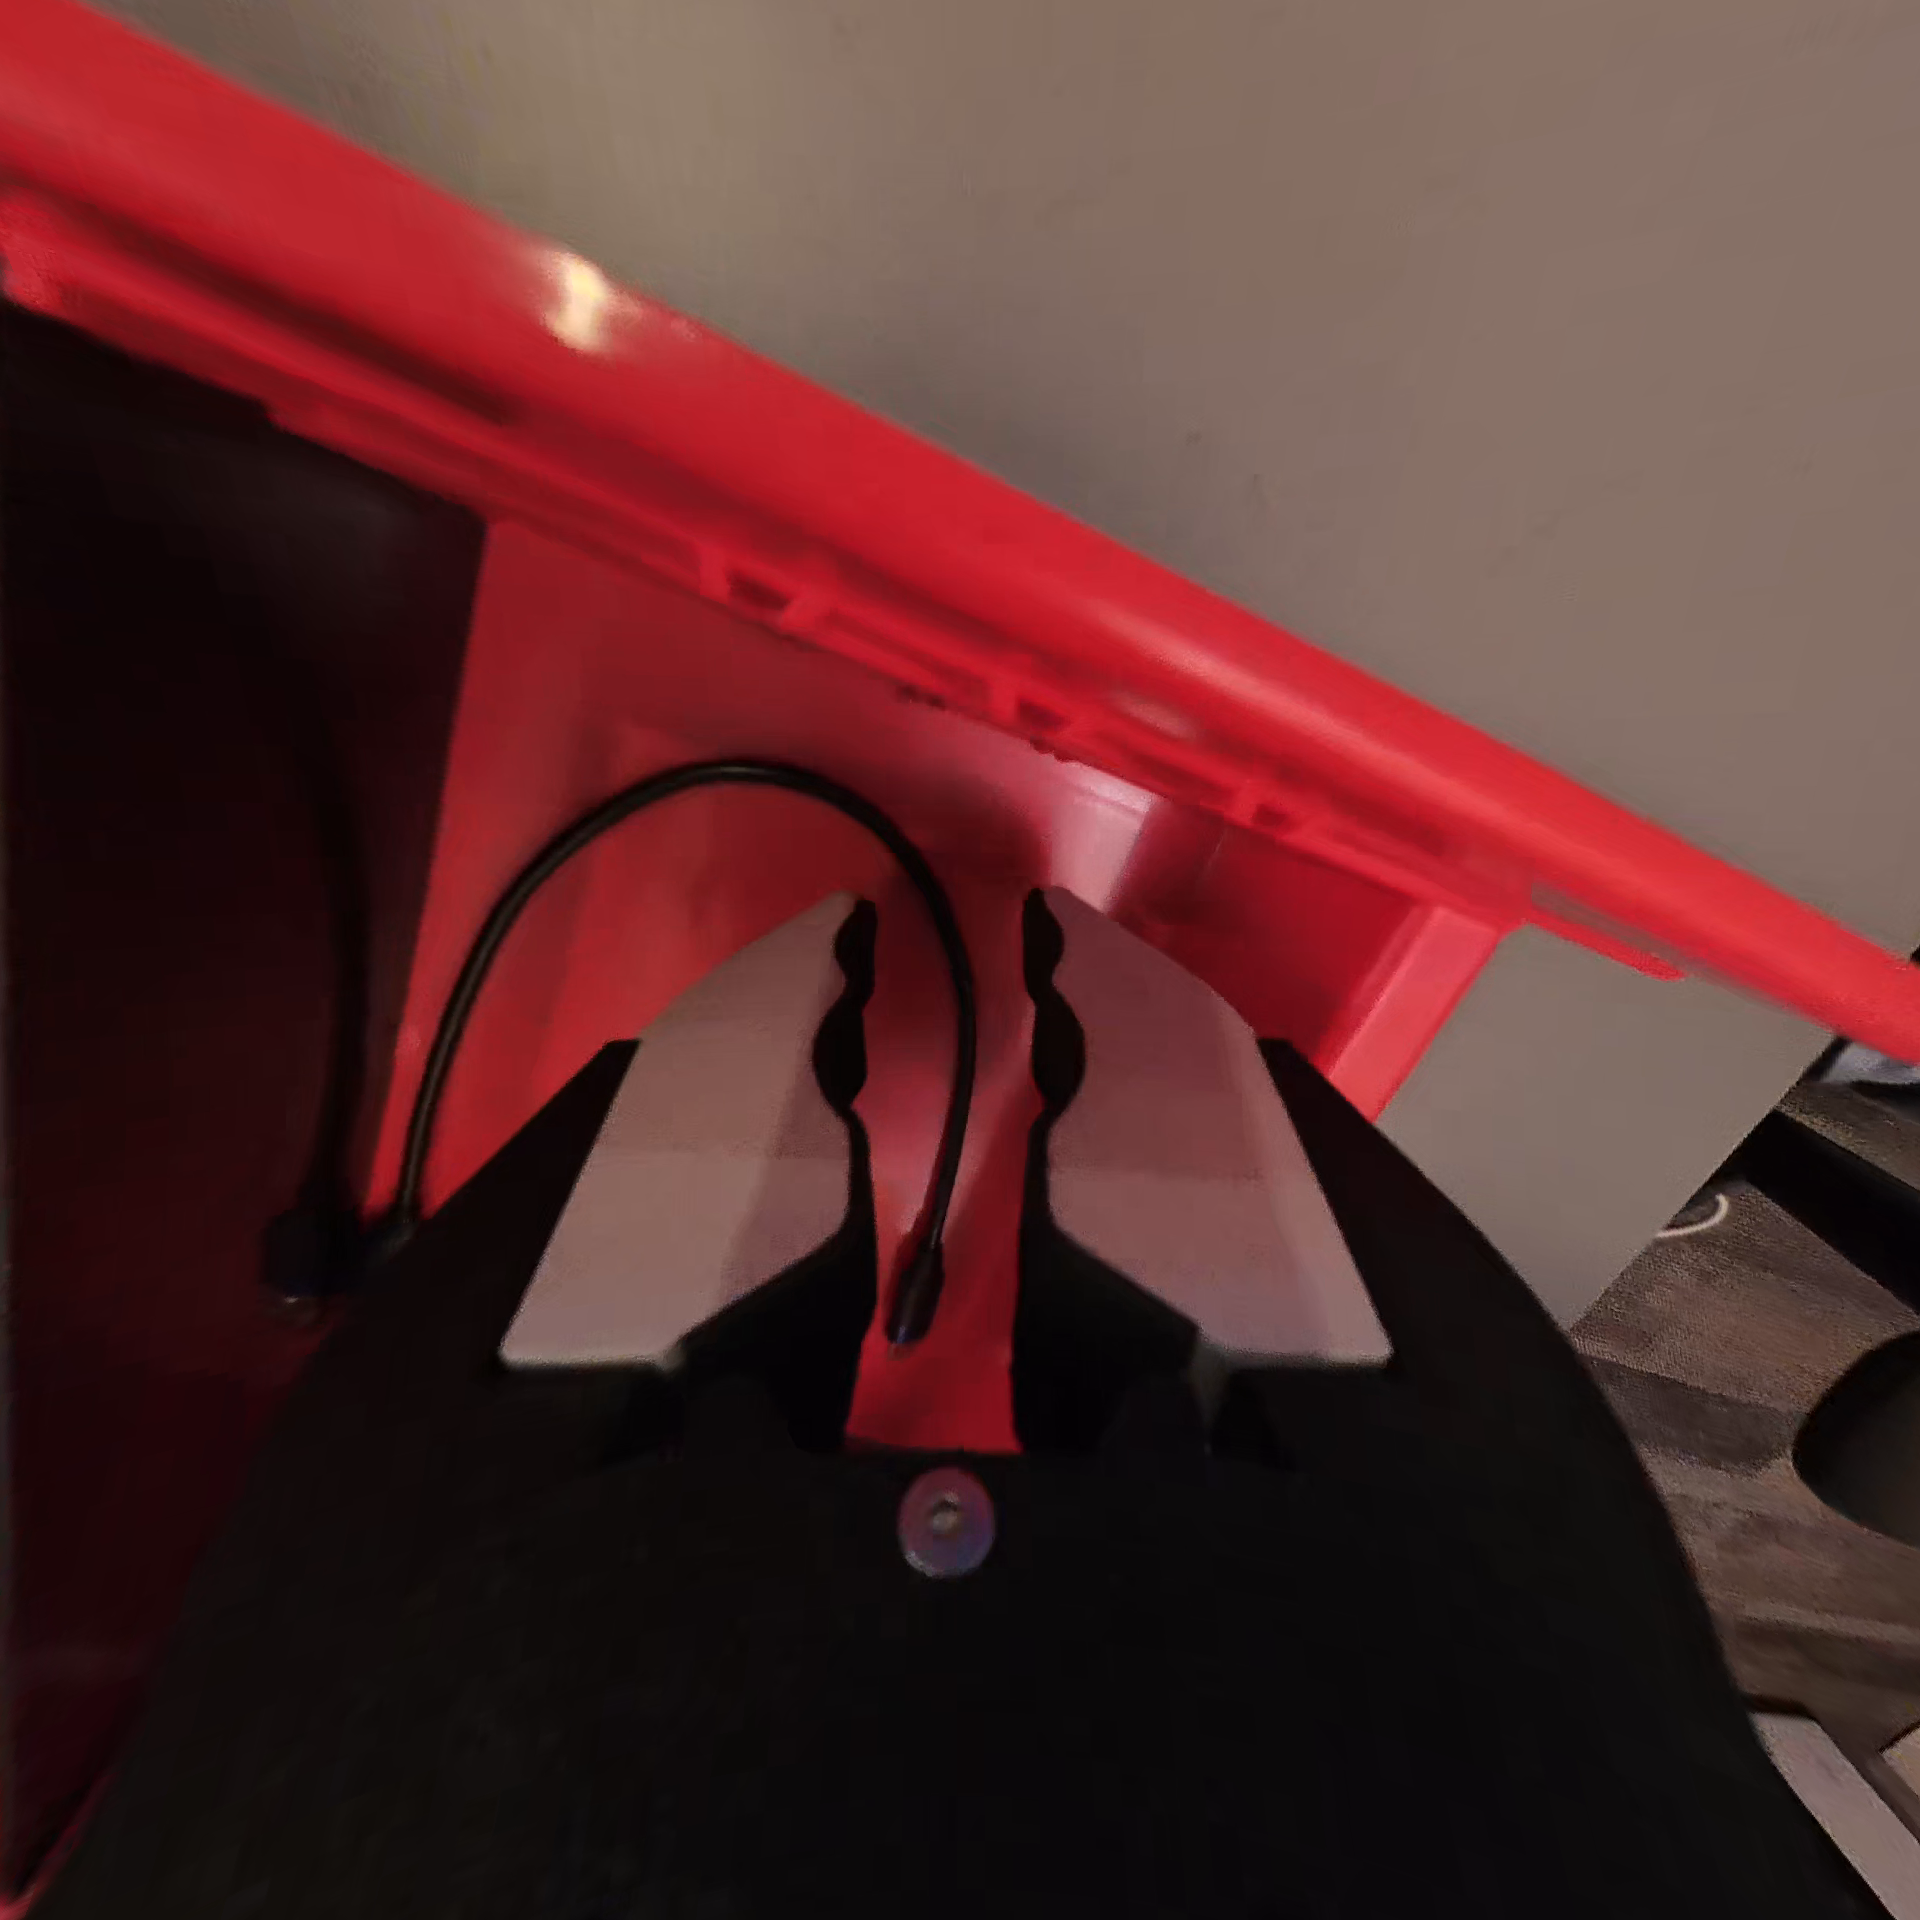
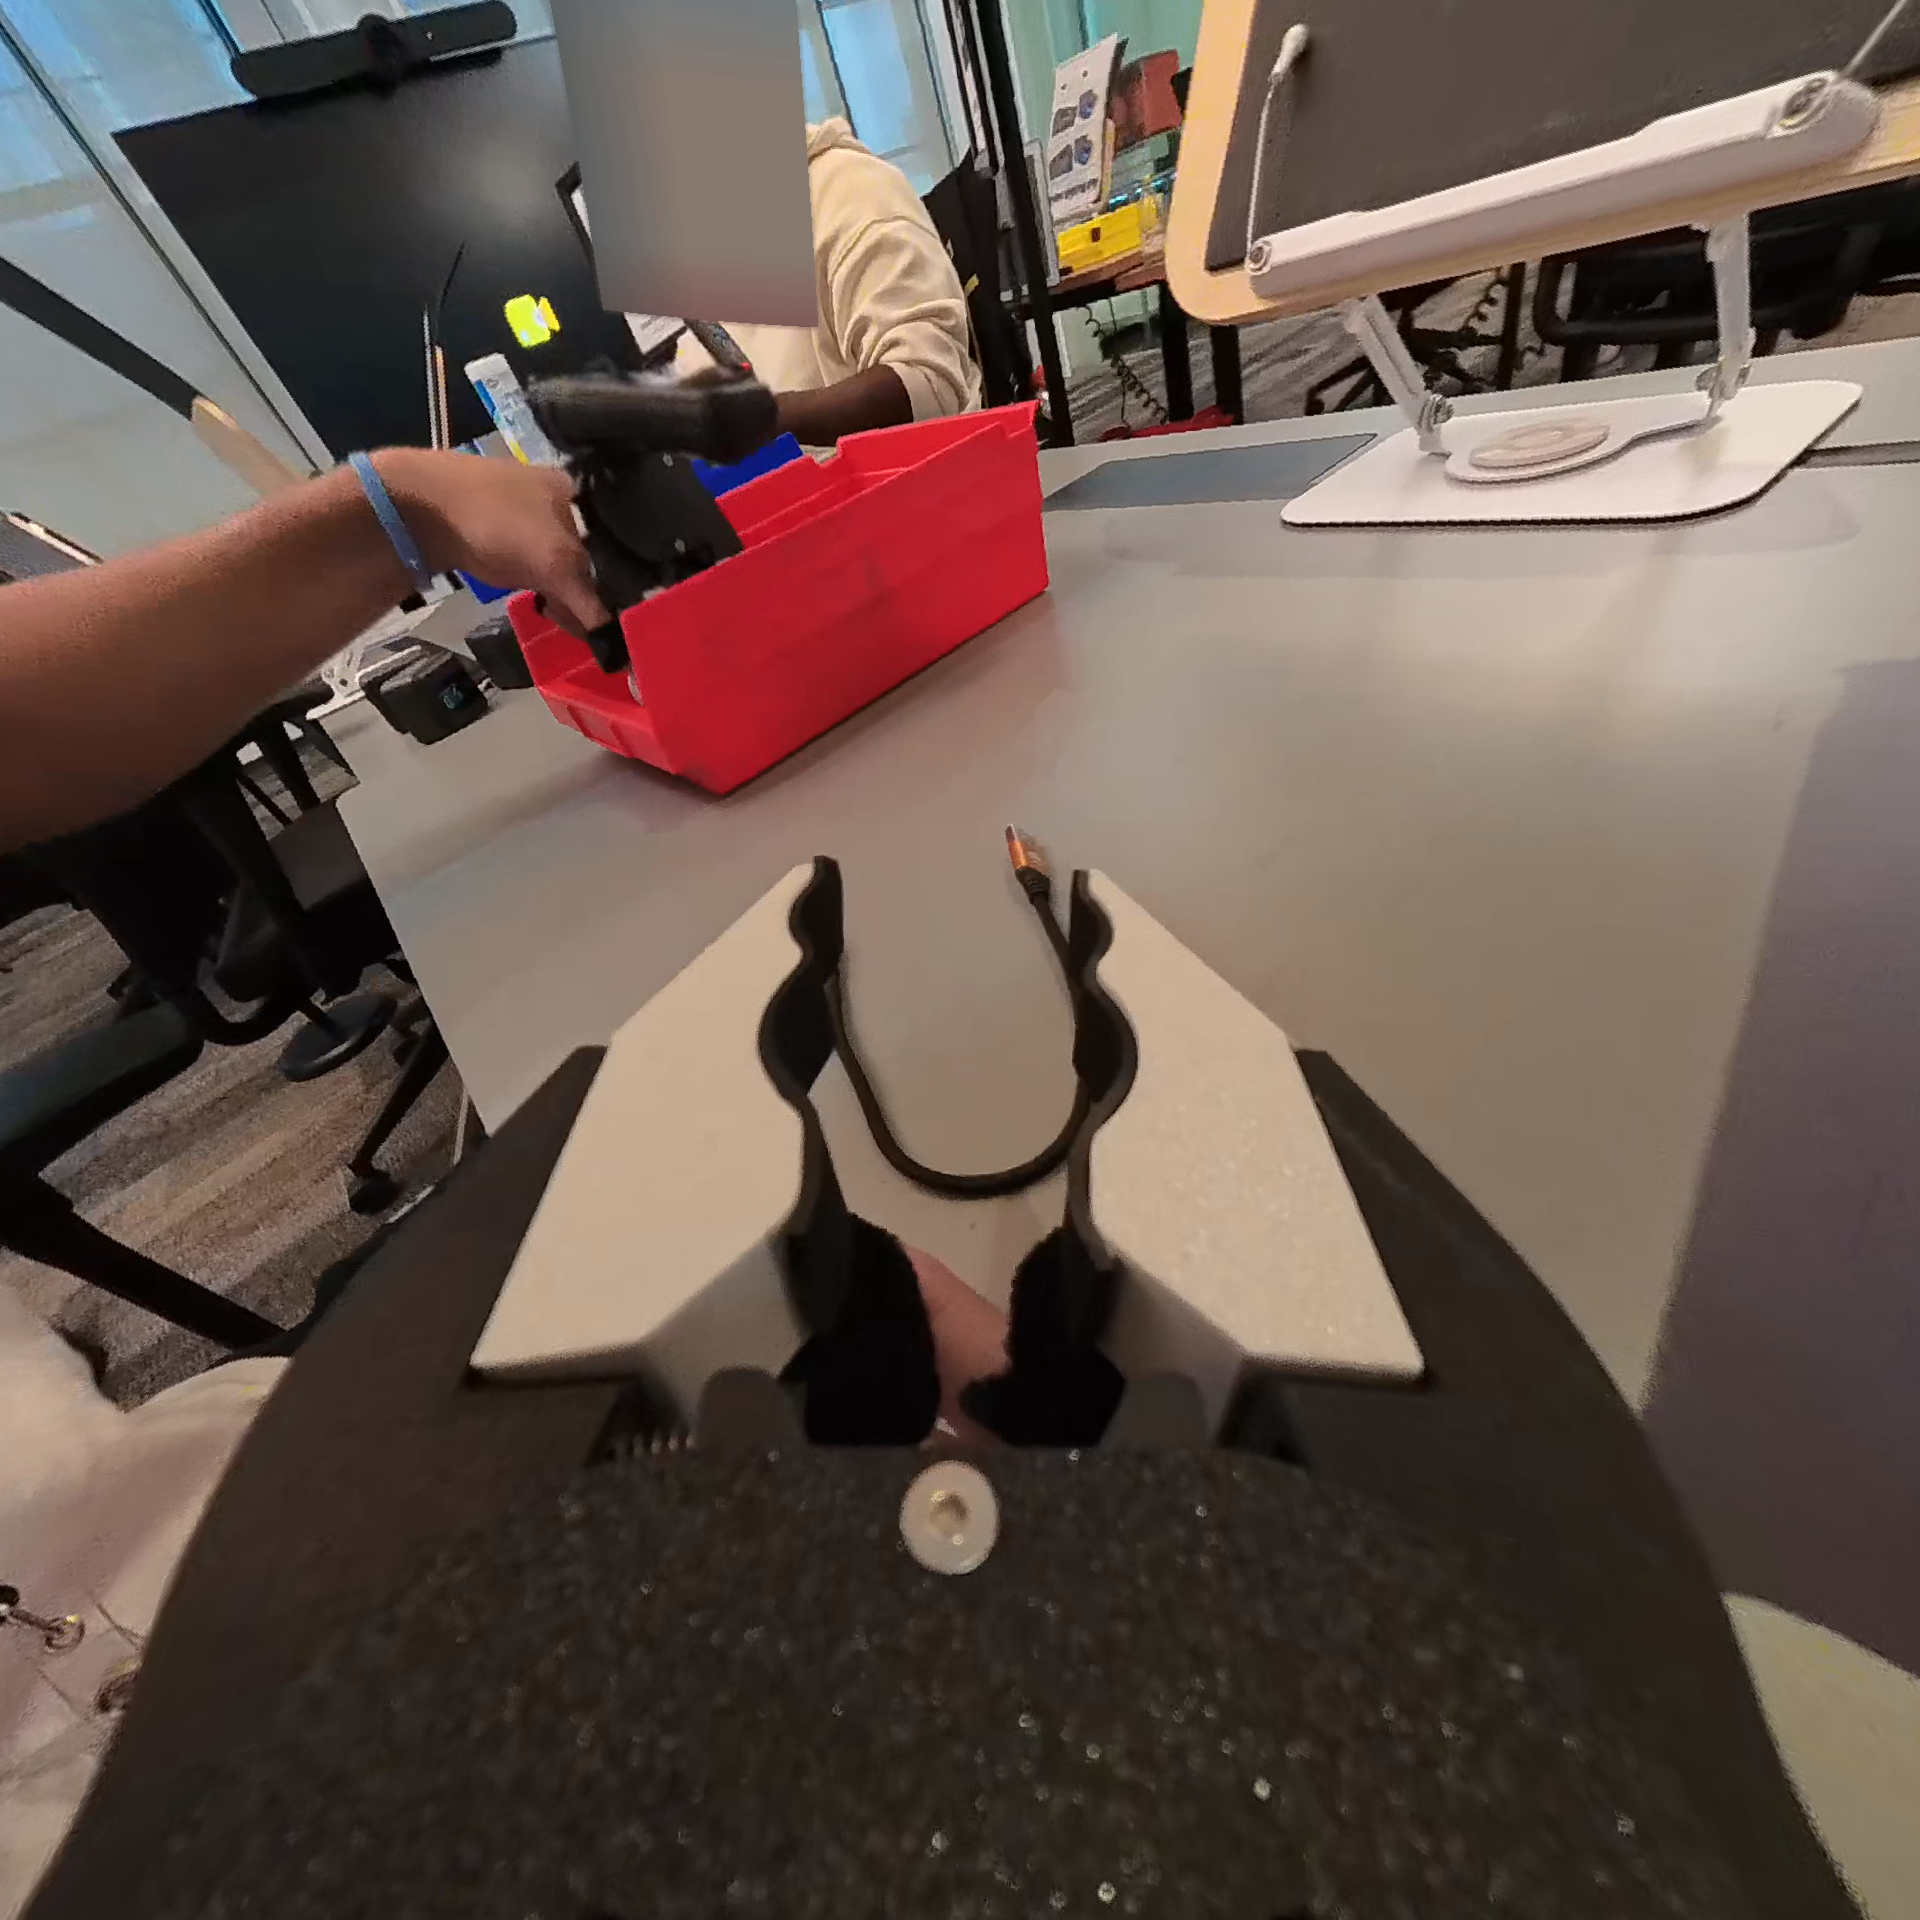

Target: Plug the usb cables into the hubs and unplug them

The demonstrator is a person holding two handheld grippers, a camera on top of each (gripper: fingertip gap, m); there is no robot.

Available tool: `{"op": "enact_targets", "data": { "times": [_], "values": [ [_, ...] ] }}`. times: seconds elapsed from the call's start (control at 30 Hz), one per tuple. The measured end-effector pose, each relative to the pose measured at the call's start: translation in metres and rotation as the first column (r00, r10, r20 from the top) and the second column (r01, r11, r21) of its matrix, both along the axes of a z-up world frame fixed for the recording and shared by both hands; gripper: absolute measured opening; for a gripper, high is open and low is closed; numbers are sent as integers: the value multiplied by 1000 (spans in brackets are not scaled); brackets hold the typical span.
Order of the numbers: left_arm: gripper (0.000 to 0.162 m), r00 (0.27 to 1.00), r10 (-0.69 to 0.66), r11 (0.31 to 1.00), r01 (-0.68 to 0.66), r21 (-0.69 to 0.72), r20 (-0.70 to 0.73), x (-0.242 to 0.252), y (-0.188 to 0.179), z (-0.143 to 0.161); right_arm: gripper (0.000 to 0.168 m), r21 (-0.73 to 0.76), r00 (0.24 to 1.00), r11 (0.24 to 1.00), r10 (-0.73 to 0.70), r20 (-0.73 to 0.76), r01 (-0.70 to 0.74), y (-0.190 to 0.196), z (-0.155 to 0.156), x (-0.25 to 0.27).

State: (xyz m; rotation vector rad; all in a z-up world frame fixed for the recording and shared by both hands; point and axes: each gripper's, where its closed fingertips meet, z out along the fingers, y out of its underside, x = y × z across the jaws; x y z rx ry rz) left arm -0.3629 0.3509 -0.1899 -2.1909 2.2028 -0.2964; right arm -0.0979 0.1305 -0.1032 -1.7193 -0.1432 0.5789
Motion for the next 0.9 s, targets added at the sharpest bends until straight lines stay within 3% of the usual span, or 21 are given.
{"op": "enact_targets", "data": {
  "times": [0.13,0.23,0.43,0.53,0.73,0.83,0.9],
  "values": [
    [21,1000,13,998,-13,61,-4,-3,3,-3,41,-4,999,1000,-15,-37,15,0,1,6],
    [7,1000,13,990,-17,140,24,-3,10,-4,41,-17,999,1000,-6,-42,6,1,-1,5],
    [2,992,-119,946,100,307,43,-15,17,7,41,-17,1000,1000,14,-25,-14,-1,-1,-2],
    [2,984,-93,919,26,393,154,-20,25,54,41,-15,1000,1000,12,-24,-13,-2,-1,-1],
    [1,888,-157,805,-138,577,432,-28,10,190,41,-7,1000,1000,0,-12,0,-6,1,2],
    [1,790,-328,791,-71,608,519,7,-35,231,41,-9,1000,1000,-6,-18,6,-7,1,4],
    [2,743,-440,780,38,625,504,41,-70,232,41,-8,1000,1000,0,-21,0,-7,2,3]
  ]
}}
